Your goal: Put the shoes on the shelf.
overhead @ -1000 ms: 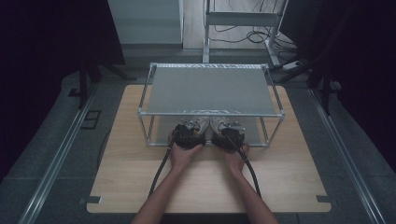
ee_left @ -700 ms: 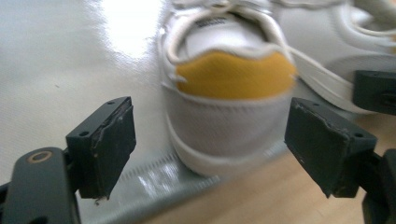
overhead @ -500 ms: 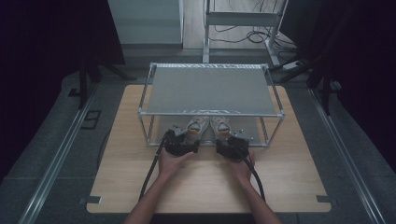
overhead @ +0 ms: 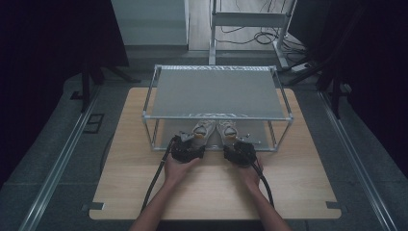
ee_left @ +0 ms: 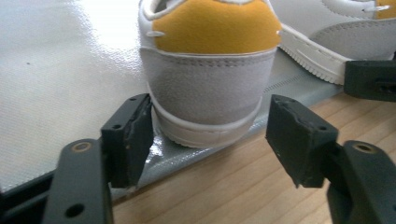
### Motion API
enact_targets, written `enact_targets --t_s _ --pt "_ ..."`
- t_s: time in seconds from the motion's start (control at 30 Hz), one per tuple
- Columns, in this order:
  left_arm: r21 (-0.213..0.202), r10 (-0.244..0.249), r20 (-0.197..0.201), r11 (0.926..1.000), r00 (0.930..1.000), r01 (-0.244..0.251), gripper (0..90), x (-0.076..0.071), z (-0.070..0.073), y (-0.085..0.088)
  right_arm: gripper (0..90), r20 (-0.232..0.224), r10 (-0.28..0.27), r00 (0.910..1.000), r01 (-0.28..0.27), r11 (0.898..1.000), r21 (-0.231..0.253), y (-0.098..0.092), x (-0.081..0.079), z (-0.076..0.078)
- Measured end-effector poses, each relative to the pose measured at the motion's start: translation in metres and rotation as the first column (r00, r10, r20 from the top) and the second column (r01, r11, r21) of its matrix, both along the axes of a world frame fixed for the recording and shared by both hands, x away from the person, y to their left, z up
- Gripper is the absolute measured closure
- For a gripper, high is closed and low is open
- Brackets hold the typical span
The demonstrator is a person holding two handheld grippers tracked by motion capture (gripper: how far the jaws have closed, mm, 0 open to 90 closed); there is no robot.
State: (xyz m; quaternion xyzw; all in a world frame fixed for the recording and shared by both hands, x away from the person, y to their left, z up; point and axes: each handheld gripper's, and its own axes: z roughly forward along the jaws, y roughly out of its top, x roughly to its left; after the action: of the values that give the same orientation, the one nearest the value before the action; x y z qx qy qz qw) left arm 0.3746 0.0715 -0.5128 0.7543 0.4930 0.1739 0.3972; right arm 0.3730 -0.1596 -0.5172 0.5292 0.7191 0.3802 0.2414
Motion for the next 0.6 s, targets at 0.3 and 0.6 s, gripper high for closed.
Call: enact_targets --t_s 0.3,0.6 --pt "-0.005 0.007 -0.001 1.0000 1.0000 -0.007 36.8 0.0002 0.0005 0.0008 33.0 0.001 0.006 1.0000 -0.006 1.000 -0.013 0.0001 -0.0001 0.0002" --pt "-0.013 0.031 0.004 0.9995 0.9995 -0.031 35.7 0.0008 0.0015 -0.0031 30.6 -0.009 -0.003 1.0000 0.003 1.000 -0.011 0.0027 0.0065 -0.0002"
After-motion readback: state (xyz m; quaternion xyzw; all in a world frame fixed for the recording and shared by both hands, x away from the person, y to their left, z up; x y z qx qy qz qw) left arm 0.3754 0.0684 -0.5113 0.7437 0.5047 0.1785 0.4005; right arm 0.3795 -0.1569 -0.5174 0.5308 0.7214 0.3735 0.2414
